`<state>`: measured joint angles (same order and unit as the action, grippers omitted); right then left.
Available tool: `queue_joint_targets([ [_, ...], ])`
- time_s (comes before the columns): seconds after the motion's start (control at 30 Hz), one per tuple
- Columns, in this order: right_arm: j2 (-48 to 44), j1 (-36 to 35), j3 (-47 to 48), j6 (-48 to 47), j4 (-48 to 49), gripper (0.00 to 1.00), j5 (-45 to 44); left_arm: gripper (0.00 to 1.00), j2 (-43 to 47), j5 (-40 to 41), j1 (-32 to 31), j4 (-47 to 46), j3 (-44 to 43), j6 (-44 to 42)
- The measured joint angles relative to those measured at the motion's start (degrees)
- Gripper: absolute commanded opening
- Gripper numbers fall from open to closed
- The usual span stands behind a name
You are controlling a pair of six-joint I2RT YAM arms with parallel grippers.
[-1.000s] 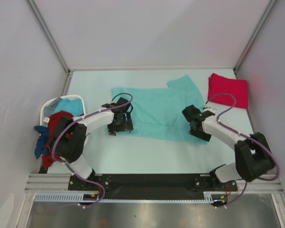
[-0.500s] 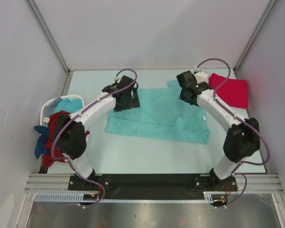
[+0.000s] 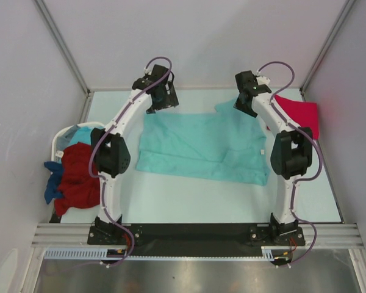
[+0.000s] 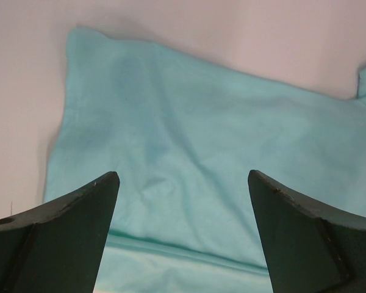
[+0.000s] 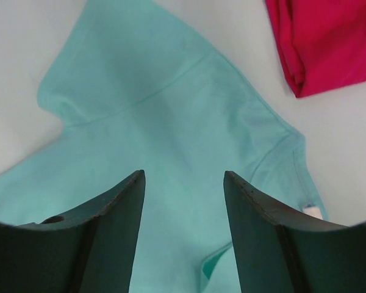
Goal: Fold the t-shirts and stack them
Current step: Fold the flattened tshirt in 1/3 of the way
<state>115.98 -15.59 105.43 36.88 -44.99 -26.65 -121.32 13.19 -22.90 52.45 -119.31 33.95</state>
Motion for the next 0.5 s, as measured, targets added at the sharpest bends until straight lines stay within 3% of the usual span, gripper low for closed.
queue_joint_targets([
  [0.23, 8.26, 3.61, 9.31, -0.63, -1.2, 0.57, 3.26, 0.94, -7.8, -1.46, 3.37, 2.78, -8.85, -0.11],
  [0.5, 17.62, 7.74, 16.83, -0.63, -2.1, 0.57, 5.29, 0.95, -13.35, -2.75, 5.33, 3.34, -9.18, -0.13],
])
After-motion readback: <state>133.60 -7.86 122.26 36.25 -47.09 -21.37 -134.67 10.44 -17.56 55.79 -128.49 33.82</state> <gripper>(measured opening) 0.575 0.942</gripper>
